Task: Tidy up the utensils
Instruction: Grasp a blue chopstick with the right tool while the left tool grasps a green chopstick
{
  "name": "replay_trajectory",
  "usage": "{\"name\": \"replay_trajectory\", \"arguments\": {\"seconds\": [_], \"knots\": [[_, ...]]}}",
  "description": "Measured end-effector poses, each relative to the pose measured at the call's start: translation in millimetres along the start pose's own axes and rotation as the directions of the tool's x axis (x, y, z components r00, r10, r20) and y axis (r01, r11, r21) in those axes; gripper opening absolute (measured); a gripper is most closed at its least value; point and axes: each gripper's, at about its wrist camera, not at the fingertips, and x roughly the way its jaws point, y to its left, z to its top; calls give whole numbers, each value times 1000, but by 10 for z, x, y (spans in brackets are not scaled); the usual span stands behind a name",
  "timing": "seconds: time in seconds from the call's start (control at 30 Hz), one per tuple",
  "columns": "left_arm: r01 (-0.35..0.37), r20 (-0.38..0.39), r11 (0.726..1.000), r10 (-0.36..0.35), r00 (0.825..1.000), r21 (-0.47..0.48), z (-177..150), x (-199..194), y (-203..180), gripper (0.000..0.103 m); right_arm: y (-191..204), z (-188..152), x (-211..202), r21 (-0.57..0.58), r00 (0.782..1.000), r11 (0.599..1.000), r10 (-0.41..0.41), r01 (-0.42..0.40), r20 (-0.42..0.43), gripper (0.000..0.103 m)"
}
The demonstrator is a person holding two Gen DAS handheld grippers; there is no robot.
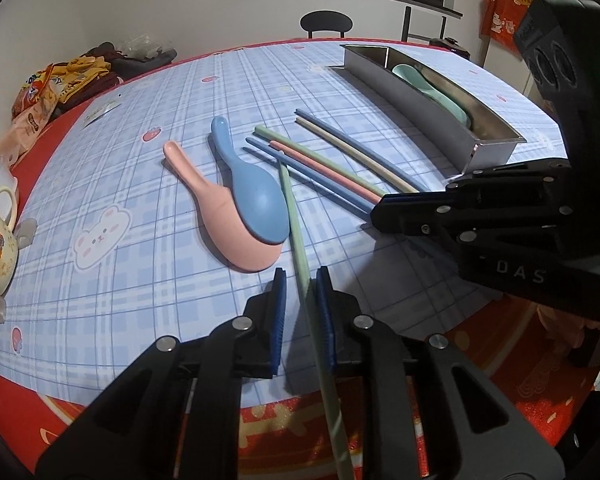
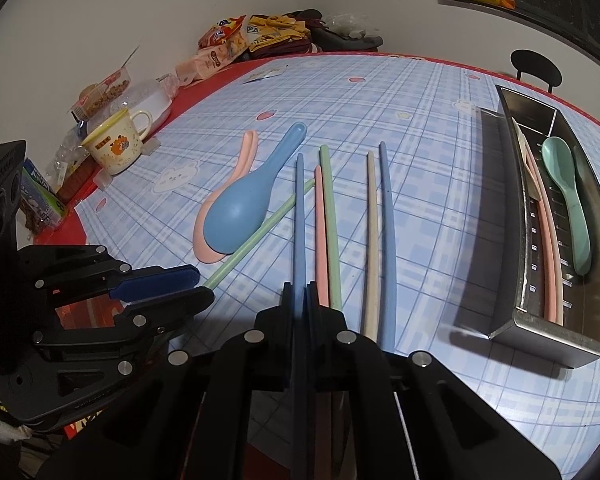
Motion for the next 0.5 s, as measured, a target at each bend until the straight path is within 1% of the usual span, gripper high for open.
{"name": "replay_trajectory", "arguments": {"seconds": [0.5], "knots": [[-2, 11, 1000, 2, 1000, -3, -10, -12, -2, 19, 15, 8, 12, -9, 1000, 1000, -7, 7, 0, 7]]}}
